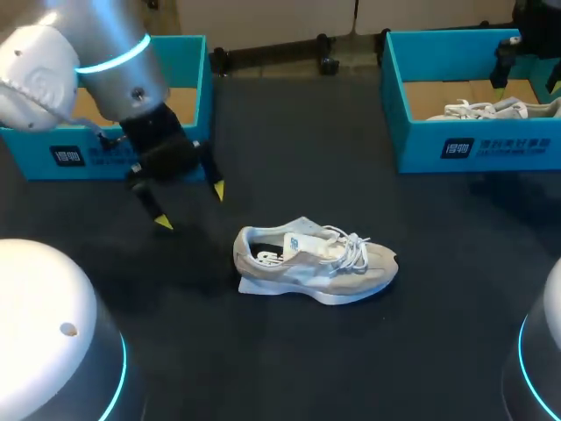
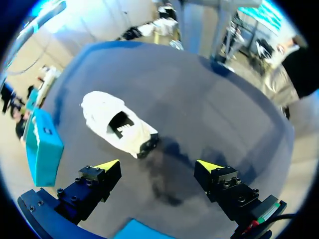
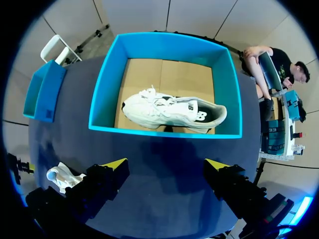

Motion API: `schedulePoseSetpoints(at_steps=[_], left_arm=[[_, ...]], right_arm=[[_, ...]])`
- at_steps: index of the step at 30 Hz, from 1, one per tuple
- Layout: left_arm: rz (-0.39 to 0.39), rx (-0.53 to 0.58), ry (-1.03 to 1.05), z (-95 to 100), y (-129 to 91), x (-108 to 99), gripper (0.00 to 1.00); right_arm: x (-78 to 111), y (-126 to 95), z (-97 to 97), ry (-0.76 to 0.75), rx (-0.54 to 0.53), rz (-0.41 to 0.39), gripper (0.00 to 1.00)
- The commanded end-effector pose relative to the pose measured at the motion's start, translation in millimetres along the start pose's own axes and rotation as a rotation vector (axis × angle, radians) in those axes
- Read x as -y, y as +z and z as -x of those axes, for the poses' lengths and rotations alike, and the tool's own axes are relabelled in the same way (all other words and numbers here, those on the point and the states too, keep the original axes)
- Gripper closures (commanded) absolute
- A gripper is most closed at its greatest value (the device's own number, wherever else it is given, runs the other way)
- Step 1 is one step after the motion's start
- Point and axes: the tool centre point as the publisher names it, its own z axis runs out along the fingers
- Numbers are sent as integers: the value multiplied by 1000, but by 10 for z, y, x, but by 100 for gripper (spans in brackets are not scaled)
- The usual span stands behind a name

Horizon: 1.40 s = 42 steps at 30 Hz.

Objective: Take the shoe out of the shoebox, open the shoe tongue, remove and reinsert the insole, then place the shoe into the shoebox

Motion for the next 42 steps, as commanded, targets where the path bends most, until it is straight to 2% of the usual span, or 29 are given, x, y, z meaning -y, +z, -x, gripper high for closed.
schedulePoseSetpoints(at_steps=[1, 4, 6, 7, 15, 22, 25, 26, 29, 34, 42], left_arm=[[-180, 111, -169, -7, 49, -95, 0], [-233, 138, -230, -10, 102, -77, 0], [-242, 155, -252, -34, 143, -34, 0], [-275, 166, -285, -46, 172, -6, 0], [-350, 296, -430, -71, 344, 67, 0], [-391, 363, -521, -111, 547, 103, 0], [-403, 368, -543, -115, 600, 96, 0], [-435, 372, -576, -119, 668, 90, 0], [-466, 381, -610, -132, 727, 88, 0], [-489, 383, -671, -169, 819, 91, 0], [-489, 383, -671, -169, 819, 91, 0]], right_arm=[[2, 4, 0, 1, -1, 1, 0], [2, 4, 0, 1, -1, 1, 0], [2, 4, 0, 1, -1, 1, 0], [2, 4, 0, 1, -1, 1, 0], [2, 4, 0, 1, -1, 1, 0], [2, 4, 0, 1, -1, 1, 0], [2, 4, 0, 1, -1, 1, 0], [2, 4, 0, 1, -1, 1, 0], [2, 4, 0, 1, -1, 1, 0], [2, 4, 0, 1, -1, 1, 0], [2, 4, 0, 1, -1, 1, 0]])
